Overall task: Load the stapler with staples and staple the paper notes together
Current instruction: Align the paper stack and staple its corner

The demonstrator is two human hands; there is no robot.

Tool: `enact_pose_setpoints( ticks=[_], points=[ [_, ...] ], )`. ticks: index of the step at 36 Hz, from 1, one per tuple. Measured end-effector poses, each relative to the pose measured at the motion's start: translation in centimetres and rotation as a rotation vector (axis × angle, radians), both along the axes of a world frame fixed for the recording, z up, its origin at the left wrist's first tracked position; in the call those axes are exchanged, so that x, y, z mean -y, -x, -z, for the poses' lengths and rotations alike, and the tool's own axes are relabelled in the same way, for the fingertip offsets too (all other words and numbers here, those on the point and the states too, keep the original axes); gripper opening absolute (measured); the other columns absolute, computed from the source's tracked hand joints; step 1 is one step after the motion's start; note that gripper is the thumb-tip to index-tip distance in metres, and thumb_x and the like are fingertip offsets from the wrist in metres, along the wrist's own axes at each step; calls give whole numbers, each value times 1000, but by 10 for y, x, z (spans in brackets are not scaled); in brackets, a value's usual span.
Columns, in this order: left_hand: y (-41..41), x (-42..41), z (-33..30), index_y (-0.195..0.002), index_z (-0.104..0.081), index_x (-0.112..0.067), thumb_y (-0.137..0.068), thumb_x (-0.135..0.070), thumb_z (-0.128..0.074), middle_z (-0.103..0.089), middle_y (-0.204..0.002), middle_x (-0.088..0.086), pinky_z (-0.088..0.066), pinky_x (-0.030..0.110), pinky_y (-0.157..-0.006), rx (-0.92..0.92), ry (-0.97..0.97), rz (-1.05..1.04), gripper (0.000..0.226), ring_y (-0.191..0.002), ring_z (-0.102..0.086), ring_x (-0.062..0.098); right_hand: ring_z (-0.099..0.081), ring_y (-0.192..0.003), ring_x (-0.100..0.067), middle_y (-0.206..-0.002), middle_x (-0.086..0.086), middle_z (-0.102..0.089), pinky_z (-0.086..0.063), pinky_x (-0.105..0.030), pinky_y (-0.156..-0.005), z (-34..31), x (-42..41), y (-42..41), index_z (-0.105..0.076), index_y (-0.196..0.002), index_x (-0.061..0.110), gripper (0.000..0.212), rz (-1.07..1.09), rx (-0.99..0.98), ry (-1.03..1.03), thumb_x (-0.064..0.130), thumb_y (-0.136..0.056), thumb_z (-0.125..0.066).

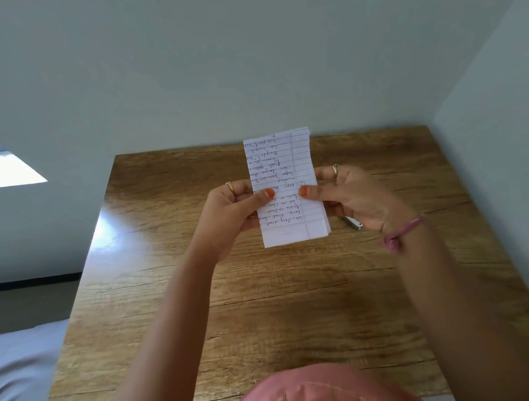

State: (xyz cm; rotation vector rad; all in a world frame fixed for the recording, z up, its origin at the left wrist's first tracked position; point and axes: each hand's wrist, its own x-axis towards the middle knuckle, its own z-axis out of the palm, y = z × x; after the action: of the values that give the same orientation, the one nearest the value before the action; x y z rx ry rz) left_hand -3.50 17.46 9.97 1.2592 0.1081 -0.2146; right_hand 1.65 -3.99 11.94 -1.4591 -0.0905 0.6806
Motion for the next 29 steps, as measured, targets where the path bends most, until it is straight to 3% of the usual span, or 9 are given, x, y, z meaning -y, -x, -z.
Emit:
enact_pose_setpoints(
  ticks=[9,14,18,24,29],
  points=[
    [-4,-9,-12,-90,-78,-13,-75,-12,-72,-74,-105,10,-59,28,-72,-38,-15,130,16,-98,-71,24,-71,-95,-23,-105,-10,-74,-58,-25,-65,2,2,-6,-70,-106,8,37,-16,-41,-73,8,-69,-74],
    [-6,-16,-20,-96,-78,-15,-75,-8,-67,-75,-103,10,-59,25,-71,-90,38,222,24,-95,-72,21,-72,-89,-20,-99,-9,-75,-58,-23,-64,3,4,-7,-77,-91,13,17,-35,-8,-101,4,-79,-68],
    [-7,-19,-22,-88,-80,-14,-78,-4,-59,-75,-100,11,-59,21,-65,-123,87,208,25,-89,-74,19,-71,-78,-8,-89,1,-77,-54,-16,-59,5,2,-4,-79,-78,19,39,-25,140,-54,-4,-91,-50],
    [-5,-16,-18,-92,-78,-9,-93,4,-42,-74,-102,17,-59,23,-70,-132,156,185,38,-94,-73,24,-71,-95,-17,-99,5,-75,-56,-20,-66,7,2,1,-78,-75,24,43,27,350,4,-2,-92,-49],
    [-1,-10,-18,-105,-74,-10,-86,-14,-55,-71,-108,22,-59,26,-72,-146,288,126,27,-92,-73,24,-70,-93,-15,-97,8,-75,-55,-18,-62,5,3,4,-77,-68,22,51,69,416,-23,-9,-92,-45]
  ],
)
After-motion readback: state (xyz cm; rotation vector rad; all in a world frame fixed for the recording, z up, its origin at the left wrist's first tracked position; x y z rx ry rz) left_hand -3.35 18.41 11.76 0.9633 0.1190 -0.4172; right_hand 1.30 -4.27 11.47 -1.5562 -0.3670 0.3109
